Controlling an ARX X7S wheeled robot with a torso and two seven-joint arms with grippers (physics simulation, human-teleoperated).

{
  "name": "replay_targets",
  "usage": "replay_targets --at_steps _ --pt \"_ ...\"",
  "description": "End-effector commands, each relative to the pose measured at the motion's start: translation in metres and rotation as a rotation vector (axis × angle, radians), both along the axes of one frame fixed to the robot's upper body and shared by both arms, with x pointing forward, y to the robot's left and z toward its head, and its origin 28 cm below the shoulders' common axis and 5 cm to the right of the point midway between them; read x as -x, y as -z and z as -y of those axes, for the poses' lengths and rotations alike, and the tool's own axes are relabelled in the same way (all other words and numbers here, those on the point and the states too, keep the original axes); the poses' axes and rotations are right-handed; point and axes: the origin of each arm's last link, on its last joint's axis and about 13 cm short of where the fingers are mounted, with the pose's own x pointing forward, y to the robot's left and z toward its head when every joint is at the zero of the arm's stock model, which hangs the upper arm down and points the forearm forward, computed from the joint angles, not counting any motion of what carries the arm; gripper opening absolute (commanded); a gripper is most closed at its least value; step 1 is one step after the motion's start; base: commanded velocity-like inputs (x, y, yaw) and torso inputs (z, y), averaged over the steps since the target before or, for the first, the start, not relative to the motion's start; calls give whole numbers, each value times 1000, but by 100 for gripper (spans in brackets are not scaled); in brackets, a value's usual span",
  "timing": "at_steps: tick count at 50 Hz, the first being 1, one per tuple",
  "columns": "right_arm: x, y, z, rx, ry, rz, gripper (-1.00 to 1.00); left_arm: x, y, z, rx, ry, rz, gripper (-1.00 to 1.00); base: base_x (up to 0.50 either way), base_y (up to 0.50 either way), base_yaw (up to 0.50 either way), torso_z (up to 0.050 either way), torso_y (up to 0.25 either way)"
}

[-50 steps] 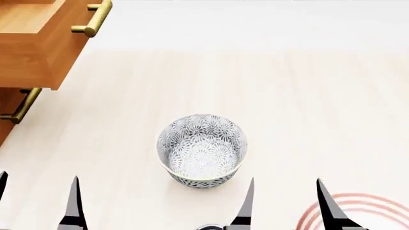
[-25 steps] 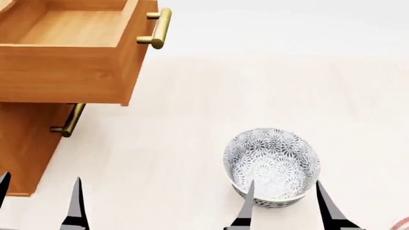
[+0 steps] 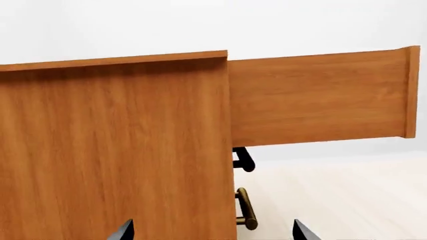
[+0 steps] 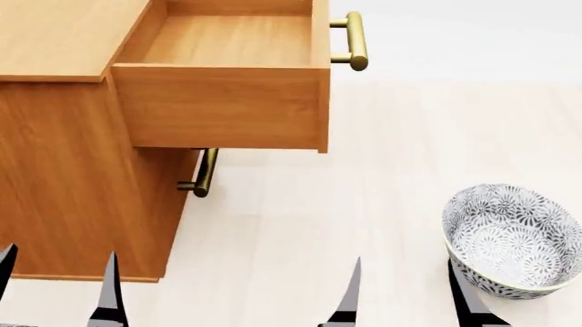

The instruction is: Put the ketchup in the top drawer of the cabinet.

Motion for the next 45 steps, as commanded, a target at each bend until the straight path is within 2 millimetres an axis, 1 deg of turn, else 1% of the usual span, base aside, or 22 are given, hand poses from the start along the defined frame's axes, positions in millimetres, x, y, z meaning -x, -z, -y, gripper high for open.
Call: replay_targets --at_steps 1,13,19,34,37,40,42,45 --pt "-1 1 2 -12 7 6 100 -1 1 2 1 6 -4 100 0 0 0 0 0" --pt "0 -1 1 -32 -7 11 100 -1 1 1 0 3 -5 100 0 0 0 0 0" --pt "0 -1 1 -28 -7 11 100 -1 1 1 0 3 -6 100 492 0 0 0 0" --pt "2 -5 0 -27 -15 18 100 0 1 1 3 4 -6 100 10 0 0 0 1" --pt "3 -6 0 -20 -28 26 100 0 1 1 3 4 -7 100 0 0 0 0 0" --pt "5 -10 -2 -84 -128 24 100 0 1 1 3 5 -6 100 0 0 0 0 0" --pt "5 -14 0 -31 -115 36 100 0 2 1 1 7 -6 100 0 0 0 0 0" --pt "7 -18 3 -20 -134 40 100 1 1 1 1 4 -6 100 0 0 0 0 0"
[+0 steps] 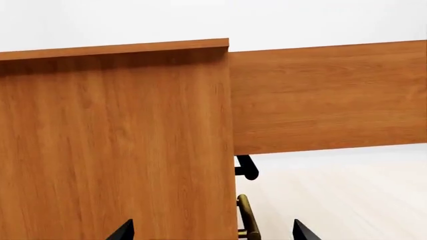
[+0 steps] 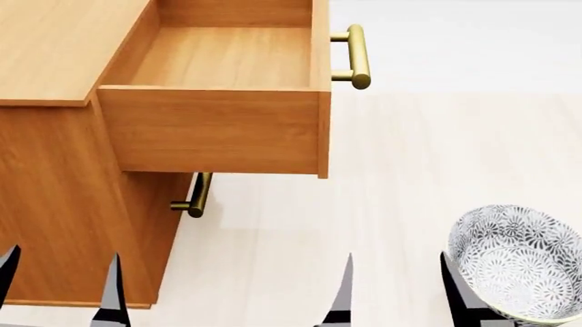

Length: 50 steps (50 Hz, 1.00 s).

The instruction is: Put the ketchup in the top drawer of the cabinet.

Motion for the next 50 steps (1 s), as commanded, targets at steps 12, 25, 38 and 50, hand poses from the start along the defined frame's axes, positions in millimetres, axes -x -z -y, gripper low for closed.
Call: replay_targets --at_steps 12,25,38,50 --pt "10 -25 38 39 -10 16 100 0 2 1 -5 -1 -5 100 0 0 0 0 0" --pt "0 -49 148 97 139 18 100 -2 5 3 -5 -3 -18 100 0 0 0 0 0" --pt "24 -44 153 139 108 4 100 -2 5 3 -7 -4 -18 100 0 0 0 0 0" --pt "65 -22 166 120 100 29 100 -2 7 2 -8 -12 -22 100 0 0 0 0 0"
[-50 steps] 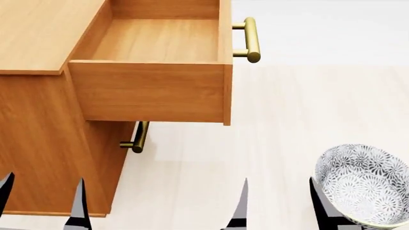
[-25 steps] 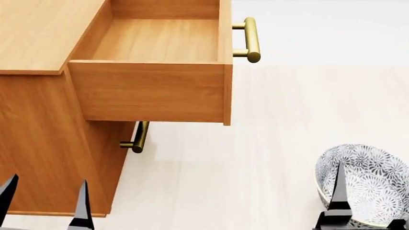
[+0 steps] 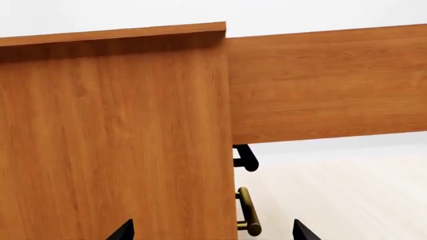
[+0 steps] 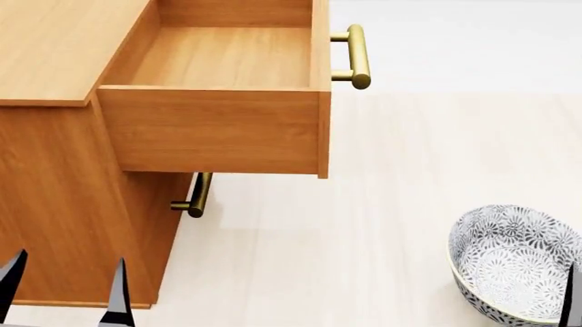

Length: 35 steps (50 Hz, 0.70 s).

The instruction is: Put the ketchup in the top drawer of the cabinet.

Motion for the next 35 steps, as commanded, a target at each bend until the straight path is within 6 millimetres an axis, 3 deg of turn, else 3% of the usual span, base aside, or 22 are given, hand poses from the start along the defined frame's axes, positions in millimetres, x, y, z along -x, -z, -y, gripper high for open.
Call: replay_targets --at_steps 1,6,35 --pt "32 15 12 5 -5 13 100 0 2 0 1 -4 -4 100 0 0 0 0 0" --pt "42 29 13 17 15 9 100 -1 3 -1 6 -5 -7 100 0 0 0 0 0" --pt "45 42 31 -39 121 -32 100 -2 6 0 5 7 -14 100 0 0 0 0 0"
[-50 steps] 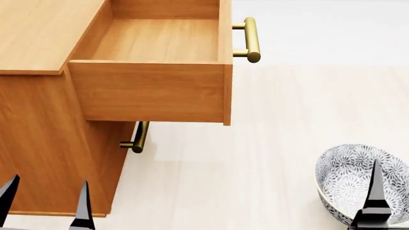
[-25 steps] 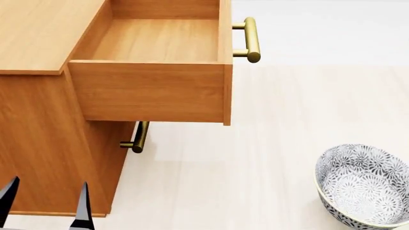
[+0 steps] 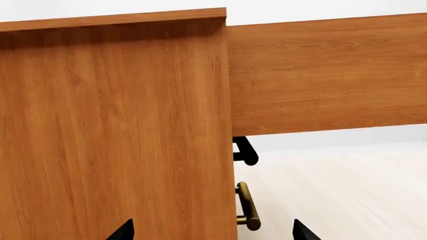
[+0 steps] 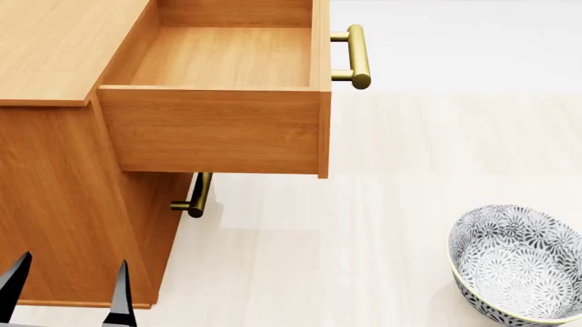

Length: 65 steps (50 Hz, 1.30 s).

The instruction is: Put the ketchup in the top drawer of the cabinet.

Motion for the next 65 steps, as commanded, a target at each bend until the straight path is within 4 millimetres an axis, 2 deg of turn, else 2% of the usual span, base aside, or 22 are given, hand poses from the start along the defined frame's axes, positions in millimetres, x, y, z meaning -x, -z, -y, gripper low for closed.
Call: replay_targets --at_steps 1,12,26,41,65 --pt "3 9 6 -25 29 -29 100 1 1 1 0 2 -1 100 0 0 0 0 0" --pt "2 19 15 -60 61 -57 100 0 3 0 2 8 -7 100 0 0 0 0 0" --pt "-2 30 14 -71 52 -95 100 -2 5 1 4 9 -13 100 0 0 0 0 0" --pt "-6 40 6 -64 6 -121 100 -2 5 1 6 10 -16 100 0 0 0 0 0" --pt "3 47 -5 -58 -52 -174 100 -3 8 2 8 10 -25 100 0 0 0 0 0"
